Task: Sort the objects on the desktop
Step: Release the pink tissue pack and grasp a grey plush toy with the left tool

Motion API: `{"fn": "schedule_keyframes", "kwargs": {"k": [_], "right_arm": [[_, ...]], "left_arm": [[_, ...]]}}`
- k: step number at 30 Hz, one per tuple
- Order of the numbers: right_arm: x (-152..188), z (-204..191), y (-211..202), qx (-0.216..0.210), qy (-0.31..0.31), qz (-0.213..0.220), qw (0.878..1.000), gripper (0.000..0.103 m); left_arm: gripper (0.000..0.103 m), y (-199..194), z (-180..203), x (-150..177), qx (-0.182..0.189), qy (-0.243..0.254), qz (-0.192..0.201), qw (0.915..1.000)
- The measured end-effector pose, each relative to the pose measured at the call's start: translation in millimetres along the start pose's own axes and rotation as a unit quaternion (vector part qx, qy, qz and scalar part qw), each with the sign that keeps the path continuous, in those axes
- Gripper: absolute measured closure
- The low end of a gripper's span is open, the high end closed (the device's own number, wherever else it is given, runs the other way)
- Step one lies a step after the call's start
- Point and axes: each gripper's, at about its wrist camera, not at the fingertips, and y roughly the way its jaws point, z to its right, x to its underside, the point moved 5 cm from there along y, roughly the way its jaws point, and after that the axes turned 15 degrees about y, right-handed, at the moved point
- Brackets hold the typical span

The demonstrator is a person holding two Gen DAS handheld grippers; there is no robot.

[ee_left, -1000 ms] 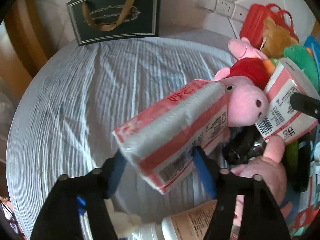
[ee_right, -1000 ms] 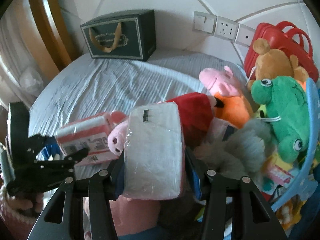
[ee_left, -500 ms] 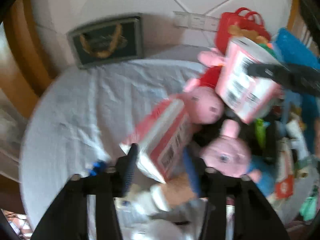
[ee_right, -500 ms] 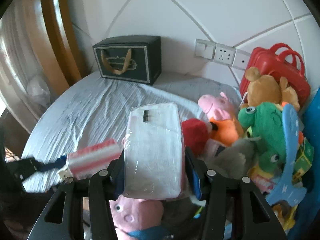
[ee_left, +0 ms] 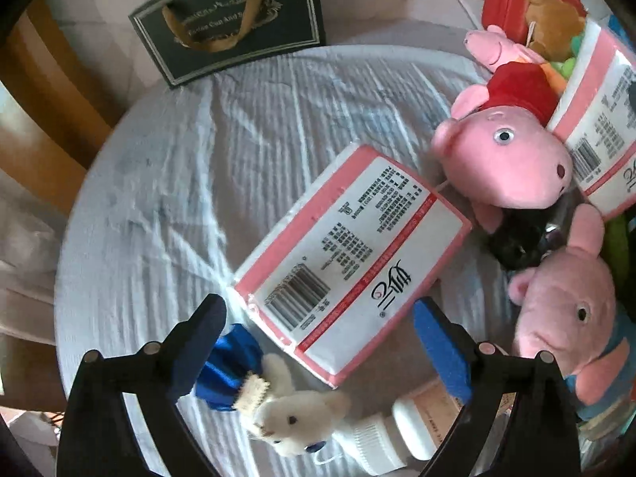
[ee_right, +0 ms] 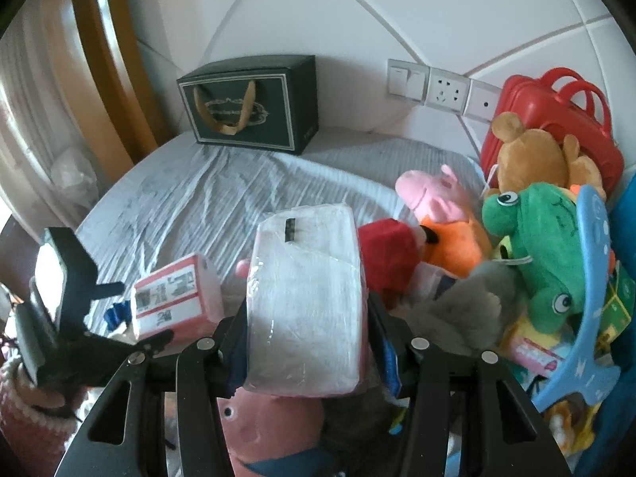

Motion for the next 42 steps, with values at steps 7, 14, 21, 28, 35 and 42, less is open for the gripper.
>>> {"fn": "schedule_keyframes", "kwargs": {"k": [7,14,21,28,35,42], "right_arm": [[-1,15,-11,0.002,0.015,0.009,1.000,0.052],[-7,39,-41,0.009,0.033,0.035,0.999,0.053],[-7,49,-17,-0.002,0.041,0.006,0.999,0.054],[6,52,17,-0.012,0.045,-0.038,0.998,0.055],[-15,37,-37,-0.016,0.017,0.044,0.999,0.056],[-28,35,-121,-0.007,-0.001,0.128,0.992,0.056]], "left_arm": [[0.007,-55,51,-34,0.093,-0.002,0.090,0.9916],[0.012,-38,94,-80,0.076,0.003,0.098,0.9922],[0.034,16,104,-98,0.066,0.025,0.032,0.9970],[0.054,7,97,-93,0.065,0.002,0.069,0.9955],[0.064,-73,78,-97,0.030,-0.037,0.161,0.9858],[0.103,-162,77,-94,0.015,-0.054,0.231,0.9713]]}}
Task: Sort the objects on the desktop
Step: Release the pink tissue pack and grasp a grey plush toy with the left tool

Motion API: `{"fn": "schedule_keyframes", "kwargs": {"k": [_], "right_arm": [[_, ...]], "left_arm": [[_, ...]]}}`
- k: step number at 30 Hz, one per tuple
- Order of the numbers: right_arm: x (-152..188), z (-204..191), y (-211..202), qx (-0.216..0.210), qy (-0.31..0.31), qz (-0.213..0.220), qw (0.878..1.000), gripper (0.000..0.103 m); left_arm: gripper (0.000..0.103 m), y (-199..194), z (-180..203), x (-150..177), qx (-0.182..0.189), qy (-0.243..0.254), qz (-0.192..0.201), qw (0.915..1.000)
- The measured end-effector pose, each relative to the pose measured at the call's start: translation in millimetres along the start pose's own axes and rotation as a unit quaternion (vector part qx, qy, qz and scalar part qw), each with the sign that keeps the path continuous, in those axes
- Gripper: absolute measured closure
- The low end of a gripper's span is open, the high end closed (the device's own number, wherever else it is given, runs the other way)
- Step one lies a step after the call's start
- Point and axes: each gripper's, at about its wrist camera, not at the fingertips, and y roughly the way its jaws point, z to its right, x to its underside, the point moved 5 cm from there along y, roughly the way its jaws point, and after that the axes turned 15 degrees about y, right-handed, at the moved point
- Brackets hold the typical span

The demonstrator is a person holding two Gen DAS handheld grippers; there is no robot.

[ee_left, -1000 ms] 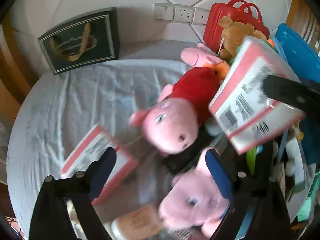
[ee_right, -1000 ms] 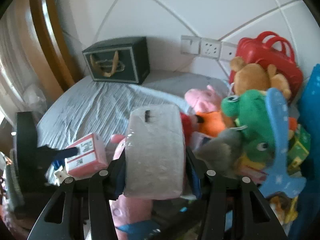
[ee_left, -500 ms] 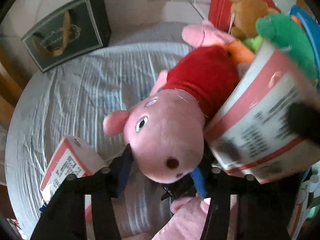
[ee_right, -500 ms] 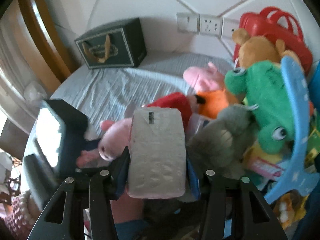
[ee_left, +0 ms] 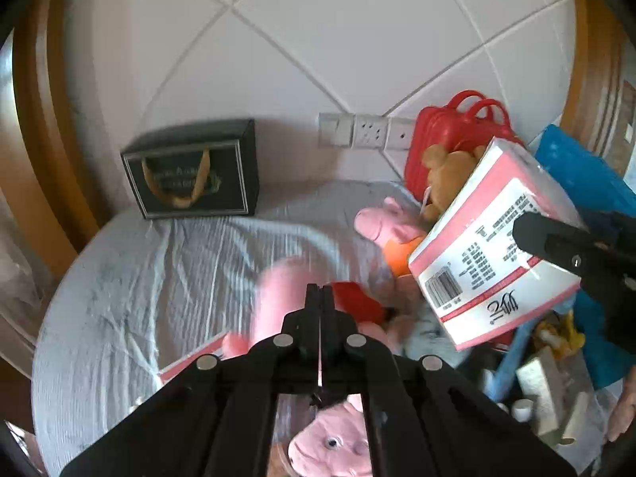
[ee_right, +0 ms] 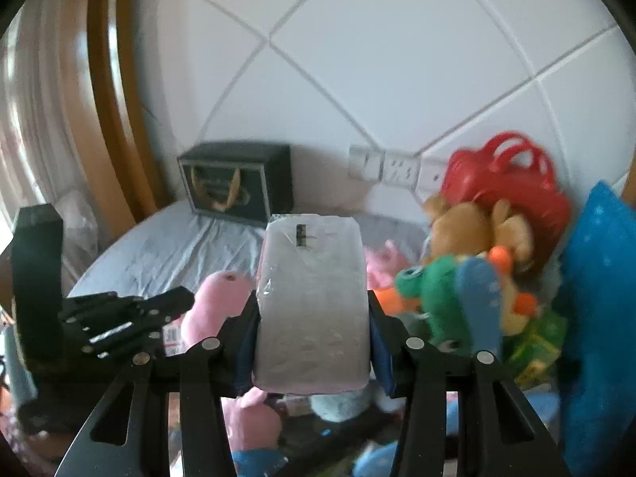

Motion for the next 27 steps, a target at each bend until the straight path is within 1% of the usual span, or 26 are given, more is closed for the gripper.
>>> {"fn": "schedule_keyframes", "kwargs": {"k": [2,4,5,7,8,9,10,11,12,14,18,21,25,27], "right_arm": [[-1,4,-22,0.001,0.000,0.010,1.000,0.056],[3,9,-36,-0.003,0.005,0.008,1.000,0.056],[6,11,-39,-0.005,0.008,0.004,1.000,0.056],[13,17,-43,-0.006,0.013,-0.005,1.000,0.056],[16,20,-45,-0.005,0.015,-0.008,1.000,0.056],[19,23,-46,-0.004,0.015,-0.010,1.000,0.056],[22,26,-47,-0.002,0.017,-0.012,1.000,0.056],[25,30,-49,-0.001,0.018,-0.014,1.000,0.056],[28,34,-50,0.000,0.020,-0.016,1.000,0.056],[31,43,-56,0.002,0.022,-0.015,1.000,0.056],[28,62,-62,0.017,0.026,-0.013,0.999,0.056],[22,82,-62,0.033,0.034,-0.008,0.999,0.056],[15,111,-51,0.055,0.044,-0.010,0.997,0.056],[12,123,-41,0.057,0.053,-0.014,0.997,0.056]], "left_arm": [[0.103,-17,8,0,0.001,0.000,0.006,1.0000],[0.103,-26,9,6,-0.003,-0.011,0.002,0.9999],[0.103,-29,9,12,-0.002,-0.019,-0.006,0.9998],[0.097,-30,10,27,0.009,-0.026,-0.034,0.9990],[0.088,-29,11,36,0.010,-0.027,-0.050,0.9983],[0.075,-28,14,45,0.010,-0.028,-0.064,0.9975],[0.067,-26,16,54,0.011,-0.030,-0.074,0.9967],[0.053,-23,19,63,0.013,-0.033,-0.087,0.9956],[0.050,-20,23,68,0.015,-0.035,-0.094,0.9949],[0.049,-13,34,73,0.024,-0.033,-0.100,0.9942],[0.049,8,70,65,0.061,-0.013,-0.113,0.9916],[0.049,31,97,48,0.082,0.005,-0.113,0.9902],[0.049,70,125,26,0.092,0.037,-0.123,0.9874],[0.049,91,134,17,0.095,0.051,-0.132,0.9855]]}}
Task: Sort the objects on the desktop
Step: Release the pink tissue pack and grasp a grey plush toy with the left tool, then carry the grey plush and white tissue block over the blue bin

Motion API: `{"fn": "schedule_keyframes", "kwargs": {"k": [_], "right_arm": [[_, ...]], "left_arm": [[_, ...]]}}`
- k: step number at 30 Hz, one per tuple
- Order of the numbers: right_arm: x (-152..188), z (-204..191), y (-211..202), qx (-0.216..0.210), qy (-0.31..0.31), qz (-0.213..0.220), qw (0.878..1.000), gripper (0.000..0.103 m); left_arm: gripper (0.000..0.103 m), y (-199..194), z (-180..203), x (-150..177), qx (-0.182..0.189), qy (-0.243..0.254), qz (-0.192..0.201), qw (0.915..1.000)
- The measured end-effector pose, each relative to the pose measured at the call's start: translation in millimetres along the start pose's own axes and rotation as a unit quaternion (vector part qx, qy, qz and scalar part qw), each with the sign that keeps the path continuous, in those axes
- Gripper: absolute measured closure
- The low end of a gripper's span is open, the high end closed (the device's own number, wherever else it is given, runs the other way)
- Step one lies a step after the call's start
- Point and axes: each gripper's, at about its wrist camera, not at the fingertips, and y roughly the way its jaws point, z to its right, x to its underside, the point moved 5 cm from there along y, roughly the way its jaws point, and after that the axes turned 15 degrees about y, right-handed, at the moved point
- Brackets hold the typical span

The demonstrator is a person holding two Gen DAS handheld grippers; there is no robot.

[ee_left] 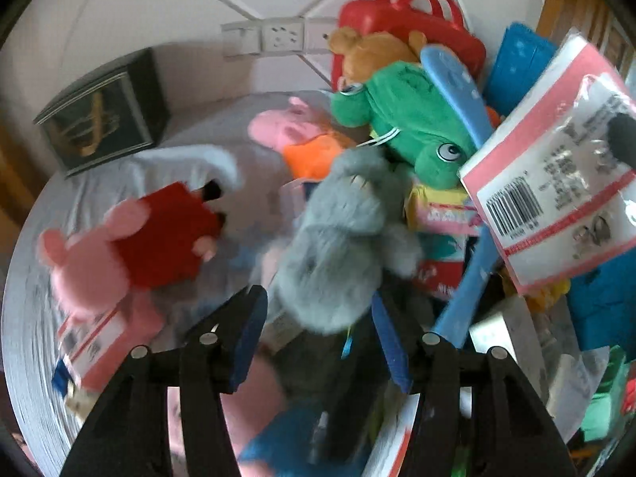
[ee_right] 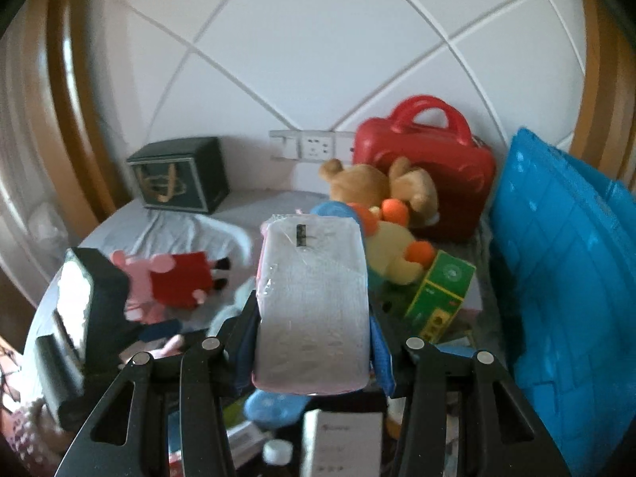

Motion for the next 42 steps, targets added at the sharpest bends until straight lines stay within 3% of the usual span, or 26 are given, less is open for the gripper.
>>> {"fn": "schedule_keyframes", "kwargs": {"k": [6,7,9,11,18,25,31,37,42], "right_arm": [[-16,11,27,-0.021,0.019,0.000,1.000,0.055],[-17,10,31,-0.024,0.019,-0.002,1.000,0.055],[-17,9,37,-0.027,0.017,-0.009,0.999,0.055],[-12,9,46,-0.025,0.014,-0.021,0.999,0.055],[-11,-3,21,-0.032,0.005,0.000,0.999,0.055],[-14,-18,-58,-0.038,-0.010,0.073,0.997,0.055],[-19,-6,-139,-0.025,-0.012,0.137,0.990,0.056],[-35,63,-212,-0.008,0.015,0.188,0.982,0.056],[-54,160,-280,0.009,0.022,0.245,0.969,0.056]], "left_arm": [[0.049,71,11,-28,0.001,0.040,-0.046,0.9981],[0.051,77,10,-29,0.004,0.039,-0.045,0.9982],[0.064,76,9,-28,0.007,0.034,-0.030,0.9989],[0.066,66,8,-27,0.007,0.029,-0.017,0.9994],[0.067,-17,18,-27,-0.031,0.031,0.049,0.9979],[0.068,-122,46,-23,-0.058,0.029,0.131,0.9892],[0.067,-202,91,-23,-0.049,0.034,0.198,0.9784],[0.067,-249,168,-46,-0.041,0.054,0.241,0.9680],[0.067,-269,257,-84,-0.048,0.073,0.277,0.9568]]}}
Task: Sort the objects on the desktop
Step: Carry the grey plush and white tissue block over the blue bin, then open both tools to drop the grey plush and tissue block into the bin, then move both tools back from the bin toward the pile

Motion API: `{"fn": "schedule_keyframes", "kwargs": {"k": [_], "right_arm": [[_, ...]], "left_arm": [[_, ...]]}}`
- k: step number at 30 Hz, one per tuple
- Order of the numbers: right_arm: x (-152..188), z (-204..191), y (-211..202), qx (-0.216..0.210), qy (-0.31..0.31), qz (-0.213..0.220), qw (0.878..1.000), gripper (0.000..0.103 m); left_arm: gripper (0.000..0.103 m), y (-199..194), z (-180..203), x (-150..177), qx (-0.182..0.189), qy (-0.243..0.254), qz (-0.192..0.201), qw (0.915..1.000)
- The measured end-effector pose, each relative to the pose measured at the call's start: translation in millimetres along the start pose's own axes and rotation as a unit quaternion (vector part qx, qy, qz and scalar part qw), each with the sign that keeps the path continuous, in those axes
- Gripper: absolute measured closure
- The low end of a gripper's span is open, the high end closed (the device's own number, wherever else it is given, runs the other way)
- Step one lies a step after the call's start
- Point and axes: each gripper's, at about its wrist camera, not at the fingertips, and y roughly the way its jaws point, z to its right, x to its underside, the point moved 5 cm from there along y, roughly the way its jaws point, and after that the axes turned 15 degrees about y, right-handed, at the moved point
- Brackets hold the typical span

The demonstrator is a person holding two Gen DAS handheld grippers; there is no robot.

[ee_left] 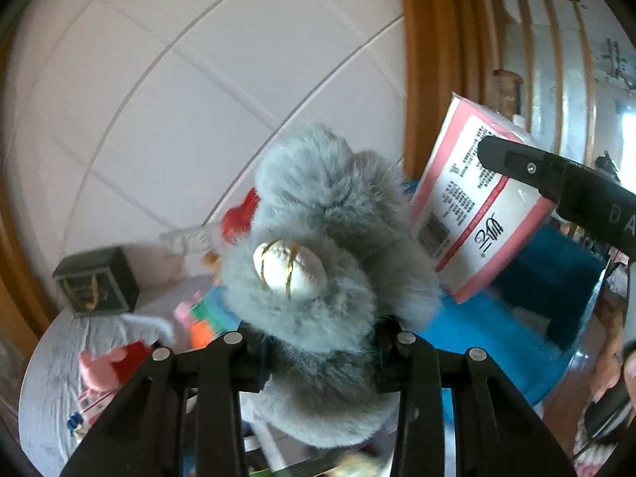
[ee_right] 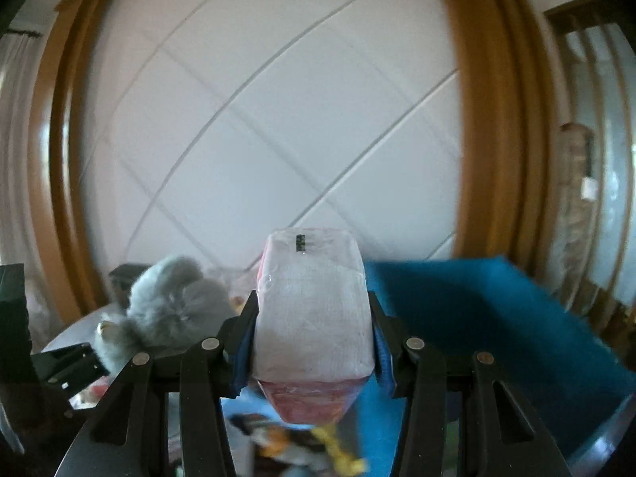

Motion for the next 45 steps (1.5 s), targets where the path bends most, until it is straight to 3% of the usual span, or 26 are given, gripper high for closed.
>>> {"fn": "schedule_keyframes", "kwargs": {"k": [5,9,14,19,22,26,29,30,32,34,45], "right_arm": [[-33,104,-18,0.015,-0.016,0.021,1.000,0.055],[-42,181,-8,0.028,-0.036,-0.004,0.999,0.055],[-30,259,15,0.051,-0.040,-0.059,0.996,0.055],[1,310,34,0.065,-0.047,-0.130,0.988,0.055],[16,326,38,0.071,-0.047,-0.156,0.984,0.055],[22,345,41,0.075,-0.047,-0.164,0.982,0.053],[27,348,41,0.077,-0.055,-0.166,0.982,0.050],[28,349,42,0.078,-0.057,-0.163,0.982,0.046],[24,348,40,0.079,-0.061,-0.152,0.983,0.010],[20,344,34,0.092,-0.072,-0.132,0.984,0.001],[16,315,-20,0.100,-0.063,-0.112,0.987,0.000]], "left_arm": [[0.067,7,102,-63,-0.007,-0.002,0.034,0.9994],[0.067,30,176,-102,-0.007,-0.008,0.024,0.9997],[0.067,74,242,-116,-0.001,-0.005,-0.042,0.9991],[0.063,108,277,-96,0.000,-0.002,-0.120,0.9928],[0.052,116,291,-85,0.001,-0.009,-0.155,0.9879],[0.018,109,298,-78,-0.015,-0.009,-0.155,0.9877],[0.007,102,297,-75,-0.031,-0.010,-0.153,0.9877],[0.007,100,296,-74,-0.035,-0.010,-0.153,0.9875],[0.006,92,292,-71,-0.039,-0.013,-0.152,0.9875],[0.006,86,287,-71,-0.043,-0.020,-0.149,0.9877],[0.006,12,258,-59,-0.047,-0.032,-0.104,0.9930]]}}
